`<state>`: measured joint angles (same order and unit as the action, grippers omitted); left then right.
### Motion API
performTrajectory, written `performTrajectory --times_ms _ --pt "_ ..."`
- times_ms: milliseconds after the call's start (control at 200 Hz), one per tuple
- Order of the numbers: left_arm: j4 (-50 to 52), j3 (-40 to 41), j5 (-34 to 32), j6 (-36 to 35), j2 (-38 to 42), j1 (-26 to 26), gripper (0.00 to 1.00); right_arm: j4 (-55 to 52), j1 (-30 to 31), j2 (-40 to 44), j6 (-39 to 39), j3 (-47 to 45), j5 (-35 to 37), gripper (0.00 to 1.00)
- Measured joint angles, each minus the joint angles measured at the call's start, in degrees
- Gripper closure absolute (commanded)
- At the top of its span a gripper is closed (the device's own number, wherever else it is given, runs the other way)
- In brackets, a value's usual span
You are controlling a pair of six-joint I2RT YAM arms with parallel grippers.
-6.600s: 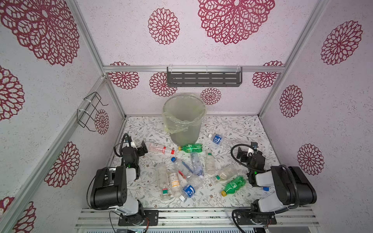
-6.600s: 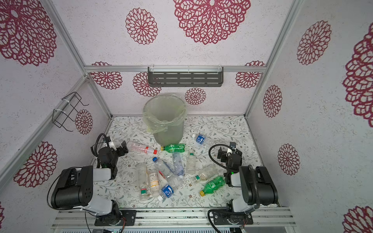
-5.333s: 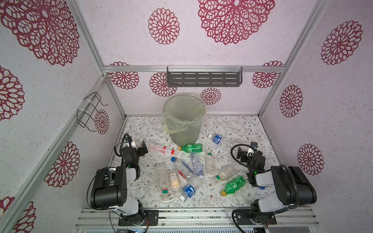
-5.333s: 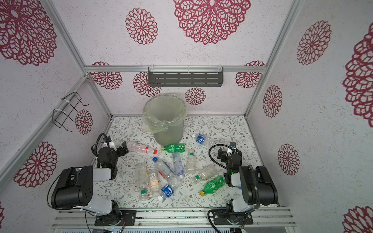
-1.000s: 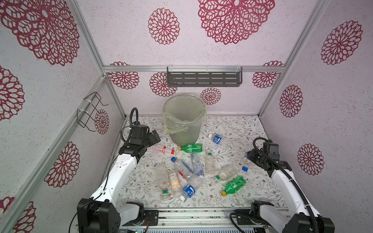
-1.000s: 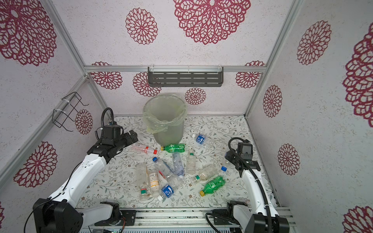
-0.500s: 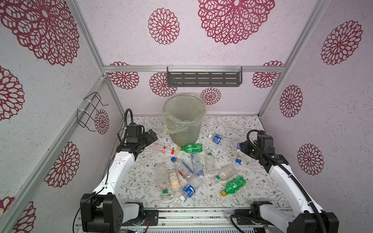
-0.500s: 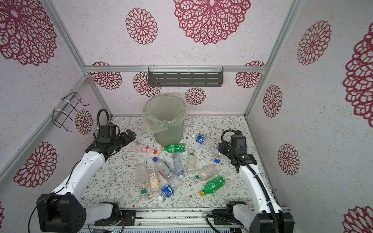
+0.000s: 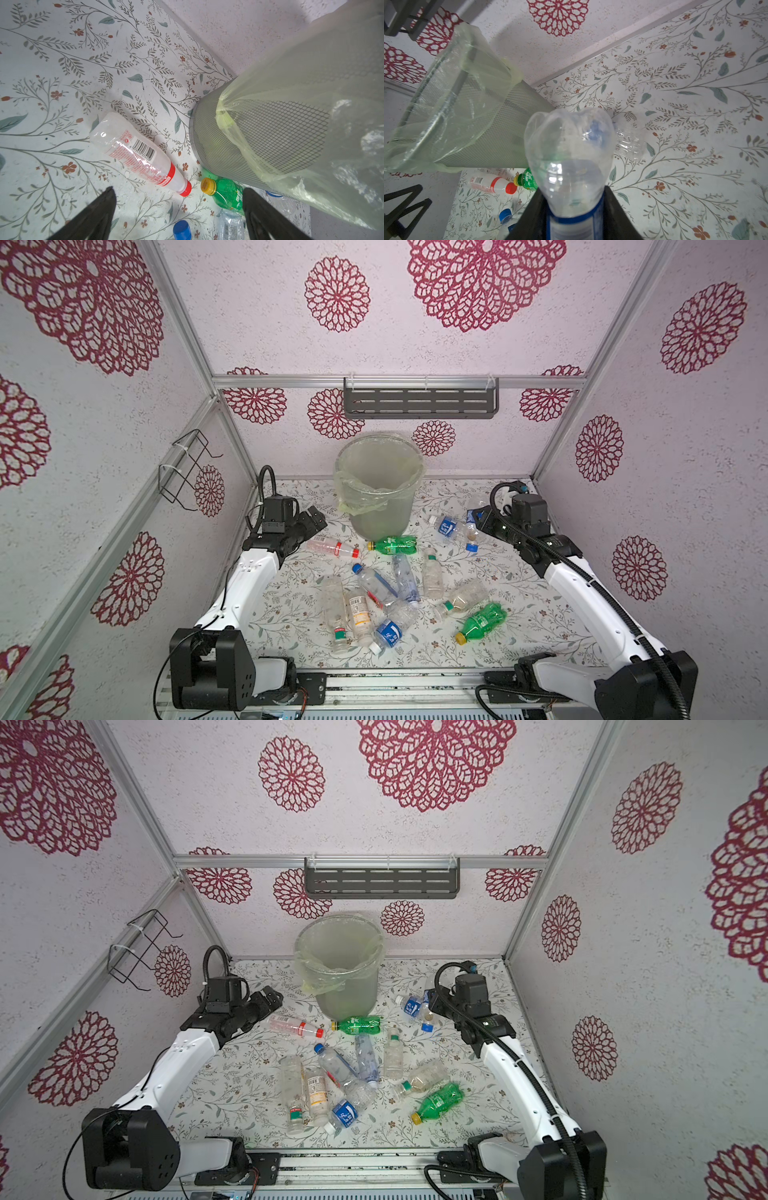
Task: Throw the plastic bottles in the bin
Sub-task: Pick up the plastic bottle from the middle-right of the table, then throw the plastic bottle into the trash bin.
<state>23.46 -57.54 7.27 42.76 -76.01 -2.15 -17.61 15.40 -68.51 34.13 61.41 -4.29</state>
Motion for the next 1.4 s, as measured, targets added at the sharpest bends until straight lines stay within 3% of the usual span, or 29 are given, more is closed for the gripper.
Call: performTrajectory --times_ms 891,1036,1221,1401 --pt "-0.52 1.99 1.38 1.62 0.26 0.35 0.03 2.69 8.87 -23.82 -0.13 35.47 0.55 0.72" --pt "-0.59 2.01 1.53 1.68 0.39 0.68 0.03 4.66 10.21 -23.15 -0.61 34.36 1.97 0.72" --pt "-1.22 2.21 2.43 2.08 0.57 1.05 0.03 8.92 10.69 -15.43 -0.61 24.87 4.48 0.72" --pt "-1.68 2.21 3.67 2.75 0.57 2.08 0.03 10.88 11.21 -10.78 -0.59 21.55 6.14 0.72"
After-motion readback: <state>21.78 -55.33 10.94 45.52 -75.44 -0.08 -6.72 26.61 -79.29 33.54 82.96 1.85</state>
